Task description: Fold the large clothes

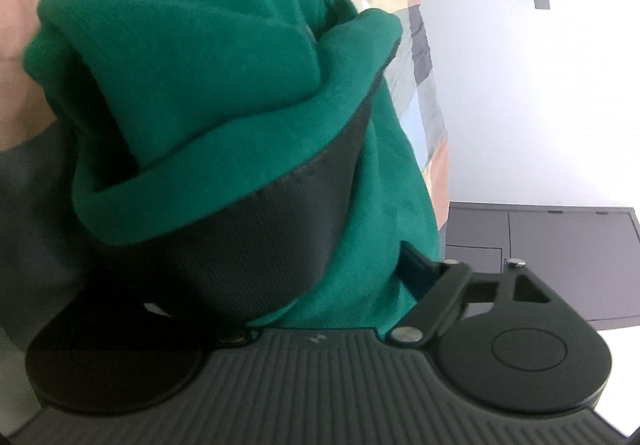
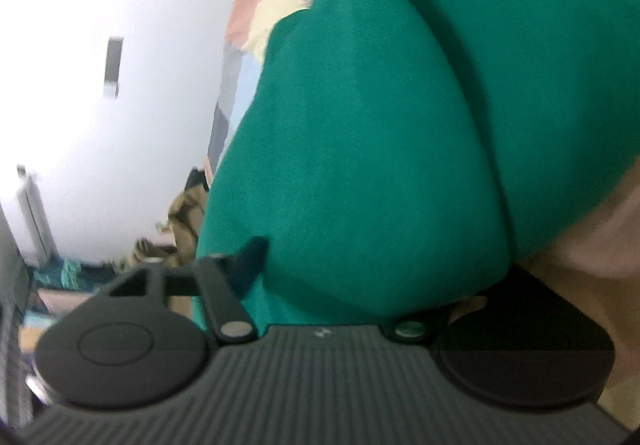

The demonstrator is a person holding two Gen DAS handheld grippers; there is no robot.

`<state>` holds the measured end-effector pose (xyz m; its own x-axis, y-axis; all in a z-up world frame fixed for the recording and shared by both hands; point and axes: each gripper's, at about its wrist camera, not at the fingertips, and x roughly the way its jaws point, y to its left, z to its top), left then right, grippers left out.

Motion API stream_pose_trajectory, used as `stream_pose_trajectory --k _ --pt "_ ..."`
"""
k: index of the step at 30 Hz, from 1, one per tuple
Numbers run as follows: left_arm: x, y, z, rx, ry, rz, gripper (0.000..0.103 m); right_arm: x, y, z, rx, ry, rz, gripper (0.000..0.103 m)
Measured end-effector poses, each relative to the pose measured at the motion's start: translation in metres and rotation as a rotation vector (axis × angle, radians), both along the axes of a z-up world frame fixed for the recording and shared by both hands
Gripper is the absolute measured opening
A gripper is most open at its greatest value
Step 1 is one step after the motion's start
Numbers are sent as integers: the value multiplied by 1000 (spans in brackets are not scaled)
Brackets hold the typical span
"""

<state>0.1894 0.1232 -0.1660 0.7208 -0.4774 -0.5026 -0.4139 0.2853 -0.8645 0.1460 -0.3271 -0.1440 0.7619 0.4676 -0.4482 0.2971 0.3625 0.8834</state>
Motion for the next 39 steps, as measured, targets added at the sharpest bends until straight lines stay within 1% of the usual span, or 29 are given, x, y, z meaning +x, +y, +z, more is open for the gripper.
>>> stream_pose_trajectory --k 1,2,3,5,8,11,12,13,16,21,23,25,26,27,29,30,33,34,35,36,37,38,39 --pt "-2 0 2 13 -10 -5 72 -2 0 4 -17 -11 12 46" --pt "-4 -1 7 39 -29 -15 67 -4 1 8 -38 -27 23 41" --pt "-3 -3 10 64 -49 -26 65 -6 3 13 -66 -46 35 39" --pt "-12 -6 21 106 -97 -52 56 -11 7 24 -139 -89 54 34" --pt "-19 -6 32 117 -170 -64 49 -21 10 39 -211 -147 63 29" --pt "-32 -6 45 134 -227 -79 46 -27 10 54 -263 -205 73 27" --pt "-37 -6 49 145 -240 -89 45 -24 10 58 -279 -215 79 27" --pt "-42 -6 54 150 -250 -96 45 -29 11 63 -292 -228 85 26" --pt "-55 -6 65 155 -259 -121 45 -41 11 76 -319 -247 96 26" --pt "-84 -7 90 163 -244 -178 45 -75 1 92 -319 -260 118 26" --pt "-98 -8 98 162 -232 -196 45 -90 -1 101 -321 -266 132 26" --pt "-110 -7 101 140 -213 -199 45 -101 0 109 -336 -283 147 26" --pt "-118 -7 103 141 -211 -201 45 -107 -1 112 -338 -285 152 26" --pt "-115 -8 102 147 -205 -204 46 -111 -2 113 -332 -284 154 26" --pt "-116 -9 98 155 -188 -219 46 -114 -1 112 -318 -267 149 26" --pt "-110 -9 97 160 -183 -228 47 -114 -2 110 -308 -253 143 26" --pt "-113 -8 92 156 -150 -251 54 -113 -7 100 -267 -216 140 30" --pt "-111 -7 91 153 -149 -255 60 -114 -8 99 -256 -210 141 34" --pt "-111 -7 92 148 -156 -261 67 -115 -9 99 -250 -214 146 43" --pt "-115 -7 94 147 -166 -269 69 -117 -8 100 -247 -226 150 49" --pt "-118 -9 97 155 -178 -277 74 -120 -8 103 -243 -245 152 58" --pt "-120 -10 102 167 -193 -279 78 -124 -8 106 -242 -264 147 59" --pt "-122 -11 106 180 -211 -282 79 -127 -7 110 -249 -277 140 59"
